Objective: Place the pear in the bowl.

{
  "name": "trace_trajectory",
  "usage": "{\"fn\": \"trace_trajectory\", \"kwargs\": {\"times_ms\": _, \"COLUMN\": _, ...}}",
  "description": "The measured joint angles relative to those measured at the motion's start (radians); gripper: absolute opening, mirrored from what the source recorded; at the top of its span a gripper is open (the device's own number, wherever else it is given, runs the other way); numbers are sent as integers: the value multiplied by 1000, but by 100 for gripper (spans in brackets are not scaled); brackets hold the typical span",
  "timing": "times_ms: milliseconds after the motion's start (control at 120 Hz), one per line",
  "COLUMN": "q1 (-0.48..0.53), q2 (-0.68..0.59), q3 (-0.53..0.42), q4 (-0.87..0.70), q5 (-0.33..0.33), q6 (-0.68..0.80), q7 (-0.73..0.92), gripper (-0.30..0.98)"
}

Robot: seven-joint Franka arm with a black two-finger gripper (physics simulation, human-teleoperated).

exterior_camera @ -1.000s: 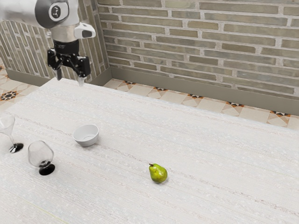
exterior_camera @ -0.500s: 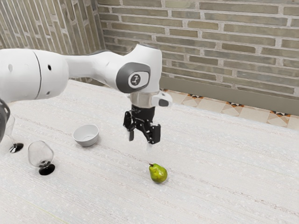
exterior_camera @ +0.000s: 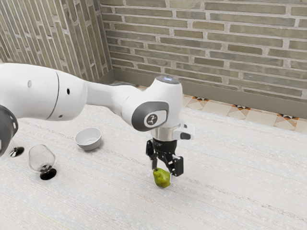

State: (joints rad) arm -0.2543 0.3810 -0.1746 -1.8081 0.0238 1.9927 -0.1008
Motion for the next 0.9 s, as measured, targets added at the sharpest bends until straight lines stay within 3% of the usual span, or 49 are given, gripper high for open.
{"fn": "trace_trajectory", "kwargs": {"times_ms": 300, "q1": 61, "q2": 60, "q3": 7, "q4": 25, "q5": 14, "q6": 74, "q7": 8, "gripper": 69}}
{"fn": "trace_trajectory", "kwargs": {"times_ms": 900, "q1": 65, "q2": 128, "q3": 6, "q4": 21, "q5": 12, "q6": 113, "q7": 37, "gripper": 69}}
